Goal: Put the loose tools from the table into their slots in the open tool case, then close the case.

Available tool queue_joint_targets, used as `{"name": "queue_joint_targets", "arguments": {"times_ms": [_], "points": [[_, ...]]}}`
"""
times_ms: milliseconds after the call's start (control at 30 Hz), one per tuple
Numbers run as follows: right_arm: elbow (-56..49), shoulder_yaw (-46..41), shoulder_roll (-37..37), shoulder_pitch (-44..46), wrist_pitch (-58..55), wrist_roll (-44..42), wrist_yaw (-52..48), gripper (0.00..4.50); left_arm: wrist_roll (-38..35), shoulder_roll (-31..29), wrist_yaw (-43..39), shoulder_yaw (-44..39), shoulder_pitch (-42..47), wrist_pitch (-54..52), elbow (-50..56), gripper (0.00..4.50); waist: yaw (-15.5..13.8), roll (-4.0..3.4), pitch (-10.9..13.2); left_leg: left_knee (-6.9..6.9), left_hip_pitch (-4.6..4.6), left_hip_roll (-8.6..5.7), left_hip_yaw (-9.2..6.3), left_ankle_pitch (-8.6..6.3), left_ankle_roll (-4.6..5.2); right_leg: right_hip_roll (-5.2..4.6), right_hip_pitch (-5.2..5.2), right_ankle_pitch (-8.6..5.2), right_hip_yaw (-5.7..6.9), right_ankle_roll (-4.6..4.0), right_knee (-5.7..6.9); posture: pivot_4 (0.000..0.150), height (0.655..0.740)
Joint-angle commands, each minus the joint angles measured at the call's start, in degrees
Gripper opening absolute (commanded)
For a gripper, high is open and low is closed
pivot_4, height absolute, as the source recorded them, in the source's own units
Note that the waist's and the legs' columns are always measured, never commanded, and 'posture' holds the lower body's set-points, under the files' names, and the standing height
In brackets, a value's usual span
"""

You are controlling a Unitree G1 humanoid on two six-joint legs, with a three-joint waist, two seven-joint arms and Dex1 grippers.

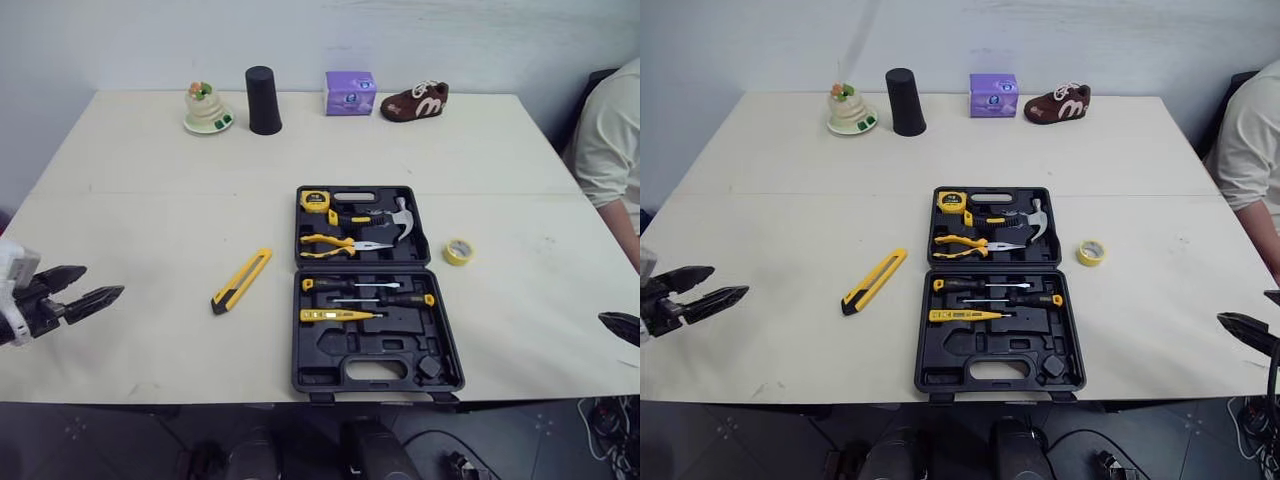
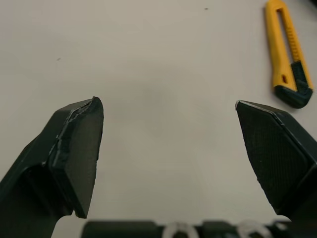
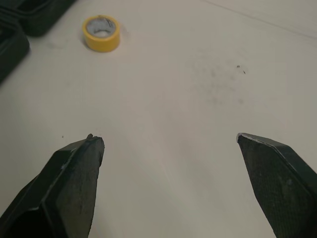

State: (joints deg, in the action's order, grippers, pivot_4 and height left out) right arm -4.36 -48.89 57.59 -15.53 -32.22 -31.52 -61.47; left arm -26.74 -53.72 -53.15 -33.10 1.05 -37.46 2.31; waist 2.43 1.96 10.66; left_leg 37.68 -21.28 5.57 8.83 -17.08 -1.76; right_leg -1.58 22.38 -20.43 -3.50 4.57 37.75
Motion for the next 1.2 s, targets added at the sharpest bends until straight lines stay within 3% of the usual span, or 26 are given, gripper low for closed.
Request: {"name": "queue_joint_targets", "arguments": {"times_ms": [33, 200, 367, 533, 600, 800, 833, 1000, 1100, 1200], "points": [[-9.54, 0.89, 2.17, 3.07, -4.4, -6.8, -1.71, 4.5, -0.76, 1.44, 4.66, 6.52, 2.69, -4.25, 9.5, 4.45, 0.11, -0.03, 0.01, -0.03, 0.01, 0.0, -0.01, 0.02, -0.01, 0.02, -0.01, 0.01, -0.04, 0.01, 0.0, 0.15, 0.7296], [-22.9, 6.13, 2.08, 9.25, -11.53, -18.39, 0.68, 4.5, -0.97, 6.35, 13.19, 16.14, 9.89, -13.89, 16.17, 4.45, 0.62, -0.02, 0.02, -0.15, -0.02, -0.02, -0.17, 0.12, -0.16, 0.19, 0.02, 0.0, -0.19, 0.0, -0.01, 0.15, 0.7296], [-31.87, 14.61, 1.74, 13.56, -13.36, -22.36, 4.66, 4.5, 2.77, 10.67, 22.03, 25.17, 18.12, -22.55, 15.42, 4.45, 0.61, 0.0, 0.03, -0.07, -0.12, -0.16, -0.26, 0.19, -0.28, 0.2, 0.05, 0.0, -0.28, 0.01, 0.0, 0.15, 0.7296], [-35.22, 20.18, 2.02, 19.85, -14.76, -26.79, 9.08, 4.5, 7.12, 9.8, 24.48, 32.49, 18.12, -22.83, 16.34, 4.45, 0.84, 0.01, 0.04, 0.0, -0.14, -0.19, -0.23, 0.2, -0.27, 0.17, 0.06, 0.0, -0.34, 0.03, -0.01, 0.15, 0.7296], [-35.96, 21.97, 2.12, 22.35, -15.12, -27.88, 10.86, 4.5, 8.78, 9.34, 25.05, 33.74, 17.48, -21.49, 16.2, 3.91, 0.73, 0.01, 0.03, 0.04, -0.14, -0.18, -0.23, 0.2, -0.27, 0.17, 0.07, 0.0, -0.33, 0.03, 0.0, 0.15, 0.7296], [-35.41, 23.83, 2.35, 23.17, -14.8, -26.54, 11.91, 4.5, 8.04, 8.86, 20.65, 34.01, 18.09, -18.69, 12.49, 1.41, 0.6, 0.01, 0.03, 0.04, -0.14, -0.06, -0.23, 0.22, -0.24, 0.11, 0.06, -0.01, -0.32, 0.01, 0.01, 0.15, 0.7296], [-35.26, 23.79, 2.39, 23.09, -14.86, -26.53, 11.99, 4.5, 7.66, 7.91, 18.72, 33.59, 18.82, -17.6, 11.77, 1.23, 0.6, 0.01, 0.03, 0.05, -0.13, -0.07, -0.23, 0.22, -0.22, 0.11, 0.05, -0.01, -0.31, 0.01, 0.01, 0.15, 0.7296], [-35.5, 22.17, 3.49, 21.07, -15.36, -26.74, 10.35, 4.5, 4.83, 1.53, 3.58, 33.36, 22.23, -5.66, 16.88, 1.23, 0.6, 0.09, 0.08, 0.04, -0.29, -0.06, -0.25, 0.23, -0.22, 0.15, 0.19, -0.02, -0.25, -0.02, 0.0, 0.15, 0.7296], [-35.55, 20.71, 4.36, 20.0, -16.05, -28.26, 9.46, 4.5, -0.11, 0.67, -3.32, 34.46, 25.28, -6.16, 20.92, 1.23, 0.41, 0.08, 0.08, 0.04, -0.34, 0.04, -0.23, 0.24, -0.23, 0.12, 0.18, -0.03, -0.12, -0.02, -0.05, 0.15, 0.7296], [-36.57, 18.53, 5.11, 16.25, -17.22, -28.99, 7.18, 4.5, -5.14, 1.26, -7.38, 39.83, 30.06, -13.5, 24.91, 1.23, -0.11, 0.07, 0.08, 0.06, -0.31, -0.02, -0.19, 0.2, -0.17, 0.1, 0.12, -0.02, -0.07, 0.0, -0.12, 0.15, 0.7296]]}}
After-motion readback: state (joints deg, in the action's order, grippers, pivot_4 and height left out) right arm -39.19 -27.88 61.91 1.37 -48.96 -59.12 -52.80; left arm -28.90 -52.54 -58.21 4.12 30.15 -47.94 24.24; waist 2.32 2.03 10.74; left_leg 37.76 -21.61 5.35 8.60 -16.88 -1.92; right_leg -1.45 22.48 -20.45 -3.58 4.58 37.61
